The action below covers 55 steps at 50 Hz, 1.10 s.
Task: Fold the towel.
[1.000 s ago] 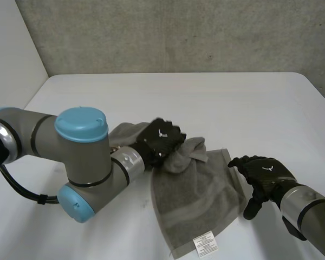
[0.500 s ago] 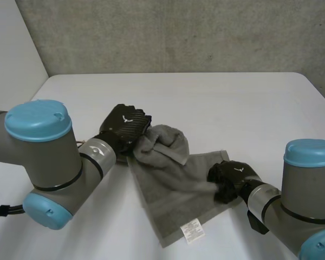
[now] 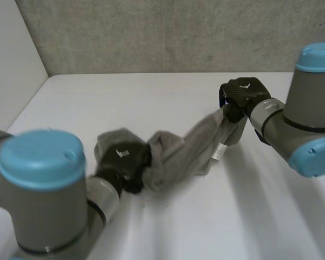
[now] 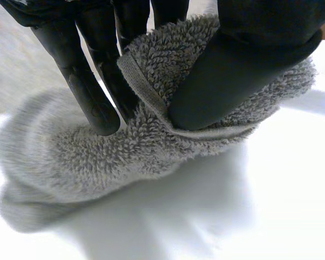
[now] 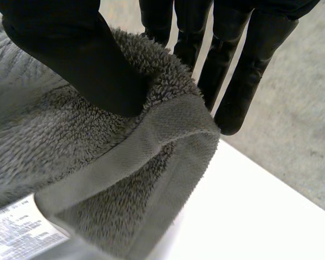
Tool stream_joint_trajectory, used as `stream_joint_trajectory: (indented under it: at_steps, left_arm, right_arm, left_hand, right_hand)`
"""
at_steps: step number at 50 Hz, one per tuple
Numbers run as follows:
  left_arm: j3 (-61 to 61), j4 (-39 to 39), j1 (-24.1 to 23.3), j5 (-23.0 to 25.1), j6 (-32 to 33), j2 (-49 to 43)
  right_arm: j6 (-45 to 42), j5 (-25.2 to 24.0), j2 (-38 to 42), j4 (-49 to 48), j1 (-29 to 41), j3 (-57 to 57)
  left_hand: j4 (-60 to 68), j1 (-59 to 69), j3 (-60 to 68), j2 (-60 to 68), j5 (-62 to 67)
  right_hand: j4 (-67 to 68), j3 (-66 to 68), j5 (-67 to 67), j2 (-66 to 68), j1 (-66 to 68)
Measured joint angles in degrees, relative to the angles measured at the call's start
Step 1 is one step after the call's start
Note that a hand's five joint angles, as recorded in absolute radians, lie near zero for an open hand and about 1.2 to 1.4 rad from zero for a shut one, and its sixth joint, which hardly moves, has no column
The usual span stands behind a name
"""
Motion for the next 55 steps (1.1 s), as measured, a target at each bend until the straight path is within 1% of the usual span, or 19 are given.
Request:
stream_joint_trajectory:
  at_steps: [3, 9, 11, 12, 13, 14, 15, 16, 18, 19, 20, 34, 42, 44, 45, 47, 50, 54, 55]
  left_arm:
    - [-0.7, -0.7, -3.4, -0.6, -3.6, -1.7]
    - [1.2, -0.4, -5.7, -2.5, -5.8, -6.1]
    - [2.1, -0.3, -5.8, -2.9, -5.9, -7.2]
    - [2.5, -0.3, -5.8, -3.0, -5.9, -7.6]
    - [3.0, -0.2, -5.7, -3.1, -5.9, -8.1]
    - [3.7, -0.2, -5.6, -3.3, -5.9, -8.6]
    - [4.1, -0.2, -5.5, -3.4, -5.9, -8.9]
    - [4.7, -0.2, -5.3, -3.5, -5.8, -9.1]
    - [4.7, -0.2, -5.3, -3.5, -5.8, -9.1]
    - [6.3, -0.1, -4.0, -3.7, -5.5, -8.9]
    - [6.4, -0.1, -3.7, -3.7, -5.5, -8.7]
    - [6.8, -0.3, 0.4, -0.1, -3.3, -1.8]
    - [6.2, -0.3, 3.5, 8.4, 9.4, -3.0]
    - [5.8, -0.2, 6.1, 12.6, 15.9, -4.4]
    - [5.8, -0.2, 6.1, 12.6, 15.9, -4.4]
    - [5.6, -0.1, 8.6, 17.2, 21.0, -5.9]
    - [5.6, -0.1, 9.6, 19.5, 22.8, -6.7]
    - [5.7, 0.1, 11.2, 27.3, 25.5, -8.6]
    - [5.7, 0.1, 11.2, 27.3, 25.5, -8.6]
  right_arm:
    - [-2.1, 1.3, 5.2, 3.5, 0.3, -5.9]
    - [-3.7, 3.3, 11.4, 4.3, 0.8, -8.9]
    - [-4.4, 3.9, 12.3, 4.3, 1.0, -9.1]
    - [-4.7, 4.3, 12.7, 4.2, 1.1, -9.1]
    - [-5.1, 4.8, 13.0, 4.2, 1.2, -9.2]
    - [-5.5, 5.3, 13.2, 4.1, 1.4, -9.3]
    - [-6.0, 5.7, 13.3, 4.1, 1.5, -9.3]
    - [-6.2, 6.0, 13.2, 4.1, 1.5, -9.2]
    - [-6.2, 6.0, 13.2, 4.1, 1.5, -9.2]
    - [-7.0, 7.3, 10.5, 3.8, 1.5, -8.2]
    - [-7.0, 7.4, 9.7, 3.8, 1.5, -7.9]
    - [-7.5, 5.4, -6.3, 3.8, 1.0, 5.2]
    - [-8.2, 2.8, -14.0, 3.8, -0.4, 17.0]
    - [-8.7, 1.5, -16.8, 3.9, -1.3, 21.1]
    - [-8.7, 1.5, -16.8, 3.9, -1.3, 21.1]
    - [-9.4, -0.5, -20.0, 3.9, -2.4, 25.9]
    - [-9.6, -1.5, -21.3, 4.0, -2.8, 28.1]
    - [-10.0, -3.9, -24.1, 3.3, -5.3, 34.6]
    - [-10.0, -3.9, -24.1, 3.3, -5.3, 34.6]
  left_hand:
    - [-0.9, 0.0, -0.6, -0.5, 0.0]
    - [-5.2, -0.5, -5.0, -5.0, -3.0]
    - [-9.1, -5.3, -8.9, -8.9, -6.8]
    - [-21.0, -18.0, -20.7, -20.8, -19.0]
    - [-21.0, -18.0, -20.7, -20.8, -19.0]
    - [-34.2, -30.4, -33.9, -34.0, -32.6]
    - [-37.6, -34.1, -37.8, -37.8, -36.0]
    - [-45.9, -42.3, -45.9, -46.0, -44.2]
    - [-45.9, -42.3, -45.9, -46.0, -44.2]
    - [-50.0, -46.0, -49.7, -49.8, -48.2]
    - [-50.4, -46.4, -50.2, -50.2, -48.6]
    - [-55.5, -51.4, -55.1, -55.3, -53.8]
    - [-55.5, -51.4, -55.1, -55.3, -53.8]
    - [-55.5, -51.4, -55.1, -55.3, -53.8]
    - [-55.5, -51.4, -55.1, -55.3, -53.8]
    - [-55.5, -51.4, -55.1, -55.3, -53.8]
    - [-55.5, -51.4, -55.1, -55.3, -53.8]
    - [-55.4, -51.4, -55.1, -55.2, -53.7]
    - [-55.4, -51.4, -55.1, -55.2, -53.7]
  right_hand:
    - [0.0, 0.0, 0.0, 0.0, 0.2]
    - [0.0, 0.0, 0.0, 0.0, 0.3]
    - [-8.1, -4.3, -7.7, -9.1, -9.1]
    - [-17.4, -8.4, -16.3, -17.5, -18.6]
    - [-24.7, -11.9, -23.1, -26.1, -26.9]
    - [-32.5, -18.4, -30.7, -33.8, -35.1]
    - [-39.4, -22.4, -37.9, -40.5, -43.9]
    - [-39.4, -22.4, -37.9, -40.5, -43.9]
    - [-39.4, -22.4, -37.9, -40.5, -43.9]
    - [-54.3, -35.1, -52.4, -55.0, -64.7]
    - [-54.8, -35.6, -52.9, -55.5, -66.0]
    - [-54.9, -35.7, -53.3, -55.5, -66.3]
    - [-50.4, -30.0, -49.0, -50.4, -57.1]
    - [-46.5, -26.4, -45.8, -47.2, -52.8]
    - [-46.5, -26.4, -45.8, -47.2, -52.8]
    - [-44.6, -24.5, -44.1, -45.5, -50.7]
    - [-44.1, -24.1, -43.5, -45.4, -50.2]
    - [-44.0, -24.0, -43.4, -45.4, -50.2]
    - [-44.0, -24.0, -43.4, -45.4, -50.2]
